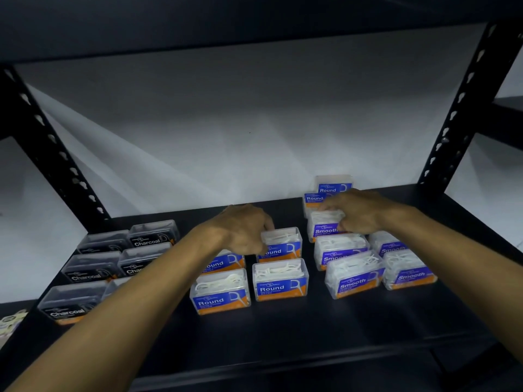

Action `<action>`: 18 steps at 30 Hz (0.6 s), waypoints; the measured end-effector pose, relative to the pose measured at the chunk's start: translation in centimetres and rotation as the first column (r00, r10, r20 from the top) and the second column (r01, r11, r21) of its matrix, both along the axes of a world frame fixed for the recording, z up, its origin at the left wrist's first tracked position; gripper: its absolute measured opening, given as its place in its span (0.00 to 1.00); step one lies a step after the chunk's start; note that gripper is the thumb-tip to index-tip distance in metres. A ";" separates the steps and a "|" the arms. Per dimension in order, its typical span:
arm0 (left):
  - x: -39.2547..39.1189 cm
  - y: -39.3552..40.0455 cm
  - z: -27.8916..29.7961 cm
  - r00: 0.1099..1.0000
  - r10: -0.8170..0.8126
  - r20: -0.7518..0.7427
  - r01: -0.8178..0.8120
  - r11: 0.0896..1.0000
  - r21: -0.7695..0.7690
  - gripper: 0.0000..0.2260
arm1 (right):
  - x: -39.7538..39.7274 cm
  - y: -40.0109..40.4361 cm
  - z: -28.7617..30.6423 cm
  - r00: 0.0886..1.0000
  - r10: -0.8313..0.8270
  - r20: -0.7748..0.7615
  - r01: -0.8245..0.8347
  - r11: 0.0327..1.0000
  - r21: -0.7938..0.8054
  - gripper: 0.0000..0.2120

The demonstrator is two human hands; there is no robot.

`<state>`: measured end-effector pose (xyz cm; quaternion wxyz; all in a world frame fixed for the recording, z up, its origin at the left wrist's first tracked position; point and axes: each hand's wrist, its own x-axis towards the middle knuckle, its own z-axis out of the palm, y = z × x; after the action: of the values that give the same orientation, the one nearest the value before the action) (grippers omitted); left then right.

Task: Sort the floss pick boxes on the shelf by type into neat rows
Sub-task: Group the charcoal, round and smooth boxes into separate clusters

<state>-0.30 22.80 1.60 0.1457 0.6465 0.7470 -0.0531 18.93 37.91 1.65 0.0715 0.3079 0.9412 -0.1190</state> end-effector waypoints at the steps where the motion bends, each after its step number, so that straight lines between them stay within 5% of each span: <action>1: -0.1 0.0 0.0 1.000 -0.002 0.005 0.002 1.000 0.001 0.20 | 0.0 0.1 -0.2 1.000 0.000 0.006 0.000 1.000 0.013 0.26; 18: -1.0 0.9 0.1 0.999 -0.011 0.046 0.013 0.999 -0.042 0.23 | -0.1 0.8 -0.5 1.000 -0.009 0.023 0.010 0.999 -0.038 0.31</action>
<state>-1.33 23.70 1.67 0.1763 0.6486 0.7384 -0.0547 18.88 38.73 1.17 0.0875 0.3122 0.9365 -0.1338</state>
